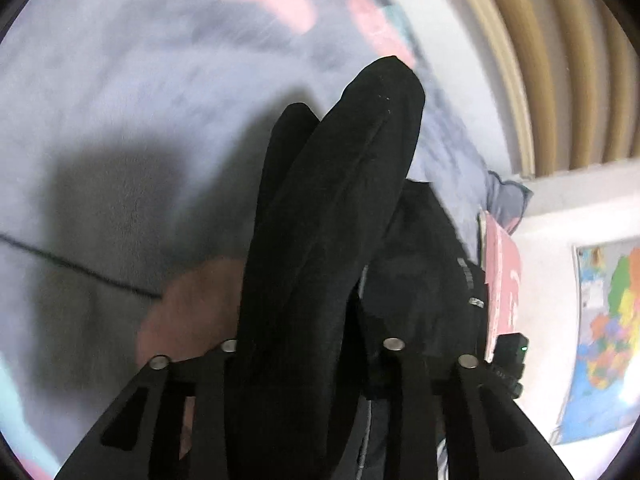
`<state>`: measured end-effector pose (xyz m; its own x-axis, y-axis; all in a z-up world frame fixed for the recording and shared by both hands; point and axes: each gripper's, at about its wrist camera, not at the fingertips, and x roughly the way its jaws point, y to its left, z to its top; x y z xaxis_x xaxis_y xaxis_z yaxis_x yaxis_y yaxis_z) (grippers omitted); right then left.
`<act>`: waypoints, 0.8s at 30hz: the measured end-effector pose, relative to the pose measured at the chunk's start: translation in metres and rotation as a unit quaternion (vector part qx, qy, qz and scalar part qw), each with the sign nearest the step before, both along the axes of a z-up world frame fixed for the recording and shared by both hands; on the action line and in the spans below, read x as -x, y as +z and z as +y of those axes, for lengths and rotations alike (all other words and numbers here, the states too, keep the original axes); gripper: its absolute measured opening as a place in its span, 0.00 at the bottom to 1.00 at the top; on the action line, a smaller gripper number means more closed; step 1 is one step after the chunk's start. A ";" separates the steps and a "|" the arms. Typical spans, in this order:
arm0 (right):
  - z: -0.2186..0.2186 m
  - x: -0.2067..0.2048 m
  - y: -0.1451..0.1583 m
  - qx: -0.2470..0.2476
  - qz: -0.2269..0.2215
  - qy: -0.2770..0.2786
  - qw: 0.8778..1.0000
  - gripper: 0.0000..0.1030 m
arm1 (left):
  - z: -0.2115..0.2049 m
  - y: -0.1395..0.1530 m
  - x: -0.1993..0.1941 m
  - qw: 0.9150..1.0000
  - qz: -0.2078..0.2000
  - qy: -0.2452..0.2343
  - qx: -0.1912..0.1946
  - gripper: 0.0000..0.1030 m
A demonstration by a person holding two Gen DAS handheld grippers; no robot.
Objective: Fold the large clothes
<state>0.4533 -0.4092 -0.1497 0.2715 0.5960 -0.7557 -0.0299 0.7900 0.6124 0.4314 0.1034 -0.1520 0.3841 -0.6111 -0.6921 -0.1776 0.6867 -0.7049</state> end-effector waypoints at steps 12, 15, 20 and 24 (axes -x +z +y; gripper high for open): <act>0.011 0.131 0.133 0.008 -0.109 0.020 0.994 0.35 | -0.020 0.151 0.131 0.990 -0.135 -0.030 0.004 0.26; 0.013 0.164 0.150 0.020 -0.099 0.024 0.995 0.35 | -0.017 0.164 0.163 0.990 -0.138 -0.036 0.005 0.26; 0.011 0.201 0.148 0.031 -0.049 0.029 0.998 0.35 | -0.012 0.164 0.209 0.992 -0.122 -0.043 0.005 0.26; 0.017 0.226 0.119 0.047 -0.016 0.038 0.998 0.35 | -0.003 0.133 0.230 0.995 -0.090 -0.039 0.014 0.26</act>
<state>0.2275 -0.3924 -0.0307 0.2529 0.5430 -0.8007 -0.1104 0.8384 0.5337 0.2013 0.1006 -0.0190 0.4510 -0.6622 -0.5984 0.0063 0.6728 -0.7398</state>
